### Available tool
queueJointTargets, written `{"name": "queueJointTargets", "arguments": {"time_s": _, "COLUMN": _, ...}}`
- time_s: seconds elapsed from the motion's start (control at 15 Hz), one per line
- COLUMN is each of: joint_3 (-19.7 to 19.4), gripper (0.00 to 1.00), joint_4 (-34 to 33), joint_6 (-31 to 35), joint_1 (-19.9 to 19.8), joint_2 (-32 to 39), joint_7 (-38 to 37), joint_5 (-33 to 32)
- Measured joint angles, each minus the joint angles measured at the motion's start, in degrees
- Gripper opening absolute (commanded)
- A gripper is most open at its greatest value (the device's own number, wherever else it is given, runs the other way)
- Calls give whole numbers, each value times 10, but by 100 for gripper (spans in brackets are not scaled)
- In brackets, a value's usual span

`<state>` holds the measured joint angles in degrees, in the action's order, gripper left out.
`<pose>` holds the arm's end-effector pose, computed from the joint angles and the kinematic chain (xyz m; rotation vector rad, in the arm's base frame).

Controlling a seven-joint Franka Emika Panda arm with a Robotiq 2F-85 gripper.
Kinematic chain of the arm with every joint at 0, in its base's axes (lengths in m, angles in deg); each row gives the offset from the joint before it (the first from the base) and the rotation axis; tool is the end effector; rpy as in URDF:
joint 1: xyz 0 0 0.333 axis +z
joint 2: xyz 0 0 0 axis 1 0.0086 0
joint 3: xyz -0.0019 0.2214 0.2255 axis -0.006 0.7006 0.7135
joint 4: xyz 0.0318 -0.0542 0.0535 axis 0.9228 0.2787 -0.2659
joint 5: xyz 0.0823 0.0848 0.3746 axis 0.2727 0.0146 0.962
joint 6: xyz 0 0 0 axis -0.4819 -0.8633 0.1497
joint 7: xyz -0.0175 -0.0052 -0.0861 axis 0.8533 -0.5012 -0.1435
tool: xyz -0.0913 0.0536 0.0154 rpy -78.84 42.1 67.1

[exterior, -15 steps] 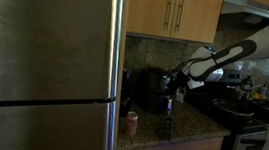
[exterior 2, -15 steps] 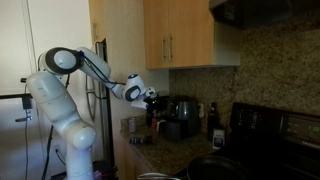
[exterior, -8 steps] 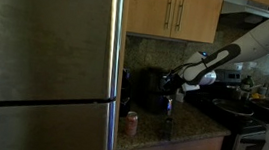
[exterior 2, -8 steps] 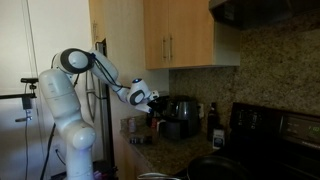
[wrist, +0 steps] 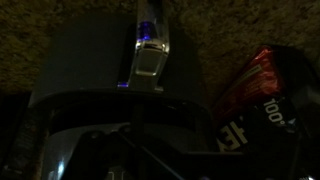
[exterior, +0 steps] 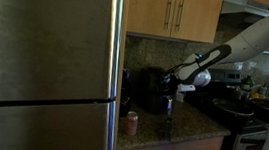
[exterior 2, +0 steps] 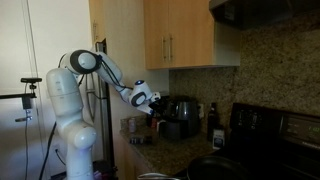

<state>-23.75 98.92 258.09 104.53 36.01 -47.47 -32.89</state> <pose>0.4826 0.1022 0.4022 -2.8652 -0.3006 -0.9442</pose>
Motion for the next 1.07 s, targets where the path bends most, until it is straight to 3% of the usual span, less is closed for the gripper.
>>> {"name": "queueJointTargets", "arguments": {"time_s": 0.6, "joint_3": -5, "gripper": 100, "joint_4": -9, "joint_6": 4, "joint_1": 7, "joint_2": 8, "joint_7": 2, "joint_5": 4}}
{"name": "queueJointTargets", "arguments": {"time_s": 1.07, "joint_3": 13, "gripper": 100, "joint_4": -54, "joint_6": 56, "joint_1": -48, "joint_2": 90, "joint_7": -62, "joint_5": -59}}
